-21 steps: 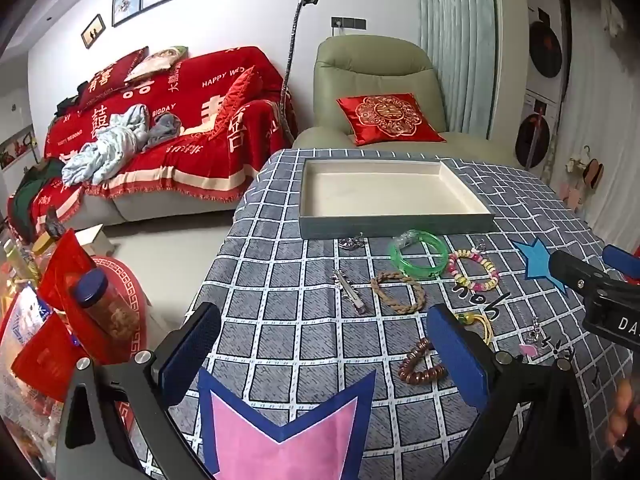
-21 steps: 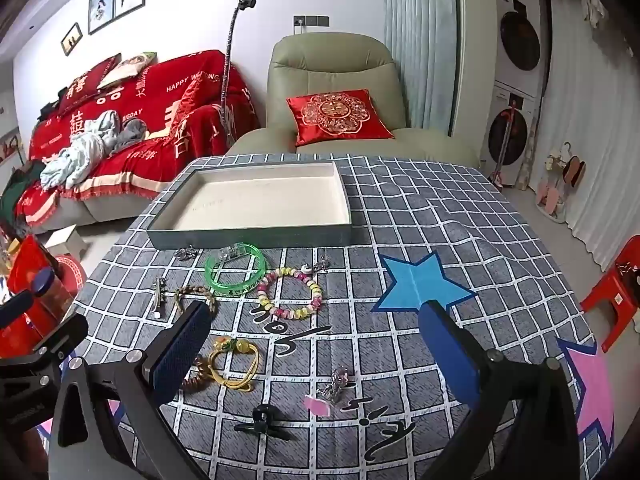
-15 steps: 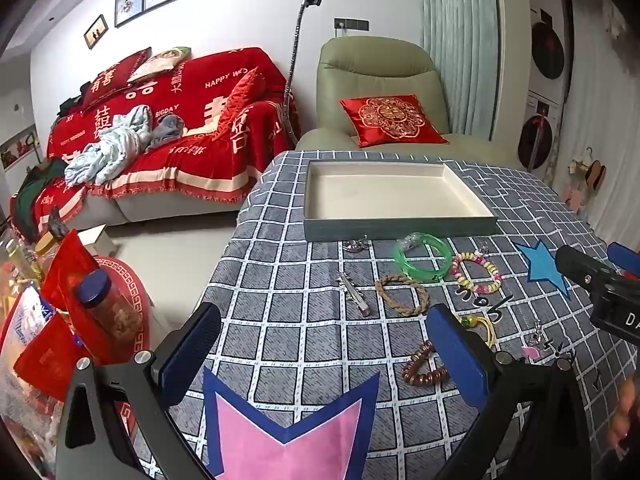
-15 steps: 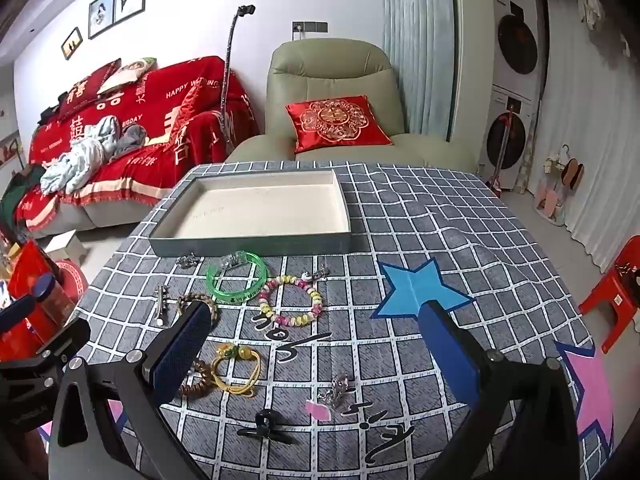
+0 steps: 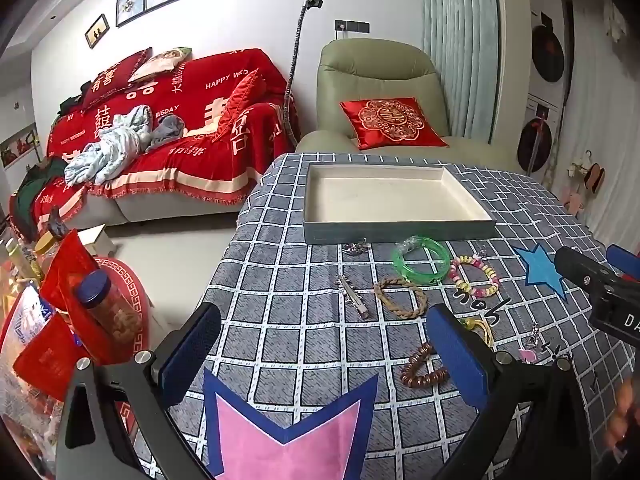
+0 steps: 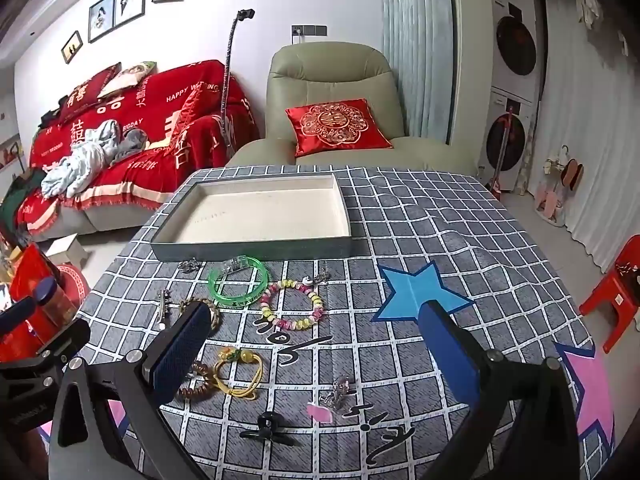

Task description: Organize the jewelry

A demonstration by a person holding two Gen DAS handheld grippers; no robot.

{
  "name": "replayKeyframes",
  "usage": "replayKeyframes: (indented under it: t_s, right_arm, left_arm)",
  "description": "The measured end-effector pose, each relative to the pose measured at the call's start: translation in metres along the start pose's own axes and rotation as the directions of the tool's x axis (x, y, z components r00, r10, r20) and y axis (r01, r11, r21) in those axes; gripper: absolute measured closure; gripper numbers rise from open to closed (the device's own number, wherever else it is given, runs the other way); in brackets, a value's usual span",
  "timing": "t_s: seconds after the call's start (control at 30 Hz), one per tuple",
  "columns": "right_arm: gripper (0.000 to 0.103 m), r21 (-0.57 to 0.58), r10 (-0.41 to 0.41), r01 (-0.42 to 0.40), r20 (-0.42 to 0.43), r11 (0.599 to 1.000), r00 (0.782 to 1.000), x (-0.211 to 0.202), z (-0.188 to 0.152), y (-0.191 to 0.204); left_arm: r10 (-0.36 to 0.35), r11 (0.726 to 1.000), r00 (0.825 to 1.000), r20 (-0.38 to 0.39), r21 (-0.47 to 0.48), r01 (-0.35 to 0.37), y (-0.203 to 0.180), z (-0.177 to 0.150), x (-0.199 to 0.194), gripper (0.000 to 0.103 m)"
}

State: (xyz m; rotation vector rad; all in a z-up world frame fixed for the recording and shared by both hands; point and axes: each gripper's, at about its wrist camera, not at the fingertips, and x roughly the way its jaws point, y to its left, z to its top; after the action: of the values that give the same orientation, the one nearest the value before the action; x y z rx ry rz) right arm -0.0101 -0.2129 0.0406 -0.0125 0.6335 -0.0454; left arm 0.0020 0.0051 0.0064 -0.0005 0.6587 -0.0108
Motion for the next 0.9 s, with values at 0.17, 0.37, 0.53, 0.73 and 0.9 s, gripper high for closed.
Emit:
replayKeyframes:
  t_s: [0.17, 0.37, 0.53, 0.73, 0.9]
  right_arm:
    - [0.000, 0.006, 0.005, -0.005, 0.005, 1.000, 1.000, -0.0011, 0.0004, -0.0029]
    - [0.000, 0.009, 0.007, -0.007, 0.006, 1.000, 1.000, -0.0016, 0.0004, -0.0033]
    - [0.000, 0.008, 0.009, -0.009, 0.008, 1.000, 1.000, -0.0023, 0.0008, -0.0028]
    - [0.000, 0.010, 0.009, -0.009, 0.009, 1.000, 1.000, -0.0021, -0.0002, -0.0025]
    - [0.000, 0.010, 0.011, -0.011, 0.009, 1.000, 1.000, -0.0024, 0.0000, -0.0023]
  left_arm:
    - [-0.001, 1.000, 1.000, 0.001, 0.001, 0.001, -0.0009, -0.0007, -0.0006, 0.000]
    - [-0.004, 1.000, 1.000, -0.003, 0.003, 0.004, -0.0010, -0.0005, -0.0012, 0.000]
    - [-0.005, 1.000, 1.000, -0.005, 0.002, 0.005, -0.0017, -0.0003, -0.0010, 0.000]
    - [-0.005, 1.000, 1.000, -0.005, 0.003, 0.005, -0.0028, -0.0009, -0.0006, 0.000]
    - [-0.006, 1.000, 1.000, -0.009, 0.002, 0.006, -0.0024, -0.0007, 0.0005, 0.000]
